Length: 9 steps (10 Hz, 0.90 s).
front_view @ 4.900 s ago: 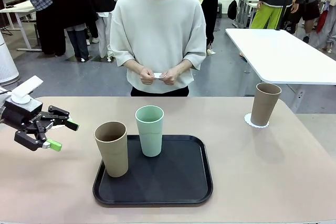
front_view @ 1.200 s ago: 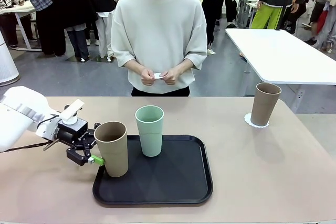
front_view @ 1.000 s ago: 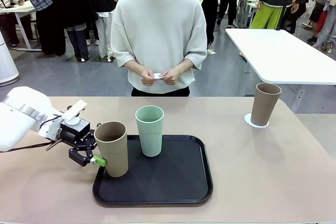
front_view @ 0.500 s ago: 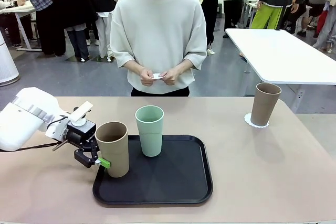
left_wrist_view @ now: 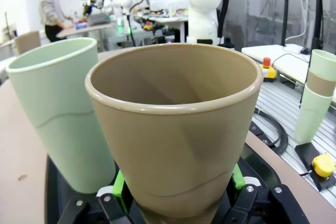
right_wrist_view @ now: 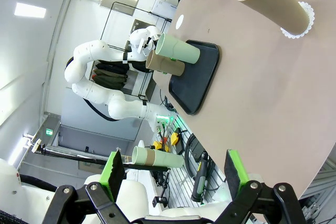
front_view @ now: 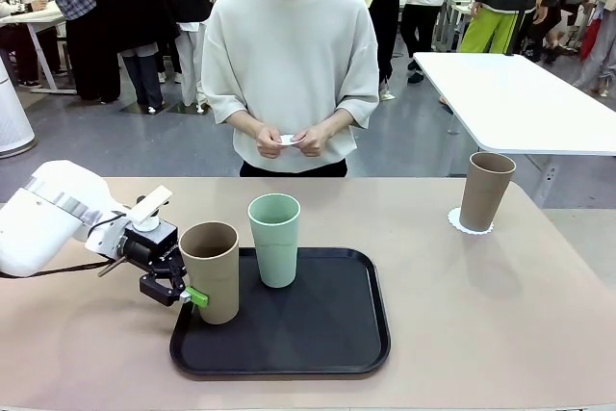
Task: Place coasters on the table and set cups on them.
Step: Take one Reusable plastic cup from the Flat Tray and place it on a coaster set by the human.
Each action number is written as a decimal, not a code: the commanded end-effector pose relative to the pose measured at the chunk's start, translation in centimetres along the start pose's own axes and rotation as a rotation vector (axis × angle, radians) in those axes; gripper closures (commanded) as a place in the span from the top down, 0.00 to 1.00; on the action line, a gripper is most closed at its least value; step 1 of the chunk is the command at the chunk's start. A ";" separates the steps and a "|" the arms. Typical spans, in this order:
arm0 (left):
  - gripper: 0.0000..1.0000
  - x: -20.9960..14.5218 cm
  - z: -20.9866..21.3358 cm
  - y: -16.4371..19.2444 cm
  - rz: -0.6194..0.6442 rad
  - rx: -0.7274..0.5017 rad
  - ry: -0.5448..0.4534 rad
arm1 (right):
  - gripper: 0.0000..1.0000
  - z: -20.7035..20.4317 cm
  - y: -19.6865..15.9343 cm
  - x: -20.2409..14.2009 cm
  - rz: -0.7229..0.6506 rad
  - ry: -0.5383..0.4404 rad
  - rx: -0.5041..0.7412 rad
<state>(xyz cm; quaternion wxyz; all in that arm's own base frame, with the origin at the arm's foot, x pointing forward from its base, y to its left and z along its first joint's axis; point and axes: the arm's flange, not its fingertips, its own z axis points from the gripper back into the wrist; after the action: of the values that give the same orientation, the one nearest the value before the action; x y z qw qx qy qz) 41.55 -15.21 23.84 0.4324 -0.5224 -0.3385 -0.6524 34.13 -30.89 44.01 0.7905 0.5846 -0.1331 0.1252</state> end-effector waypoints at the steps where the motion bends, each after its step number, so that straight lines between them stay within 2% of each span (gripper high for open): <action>1: 0.00 0.0 -0.2 0.1 -0.030 -0.011 -0.016 | 1.00 -0.2 0.1 -0.1 0.004 -0.010 0.001; 2: 0.31 0.1 -0.2 -0.1 -0.022 -0.022 0.003 | 1.00 -0.2 0.1 -0.1 0.004 -0.010 0.001; 3: 0.75 0.9 0.2 -0.8 -0.008 -0.042 -0.010 | 1.00 -0.2 0.1 -0.1 0.004 -0.010 0.001; 4: 0.75 2.8 1.2 -1.8 0.002 -0.027 -0.043 | 1.00 -0.2 0.1 -0.1 0.004 -0.010 0.001; 6: 0.75 8.0 3.6 -3.5 -0.016 0.042 0.002 | 1.00 -0.2 0.1 -0.1 0.004 -0.010 0.001; 9: 0.75 15.4 6.2 -4.8 -0.005 0.119 0.002 | 1.00 -0.2 0.1 -0.1 0.004 -0.010 0.001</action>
<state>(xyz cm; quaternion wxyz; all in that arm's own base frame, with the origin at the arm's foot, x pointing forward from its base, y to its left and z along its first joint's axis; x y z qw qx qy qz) 39.21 -10.99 38.77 0.4430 -0.4962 -0.3769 -0.6446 34.13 -30.89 43.99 0.7904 0.5848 -0.1330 0.1251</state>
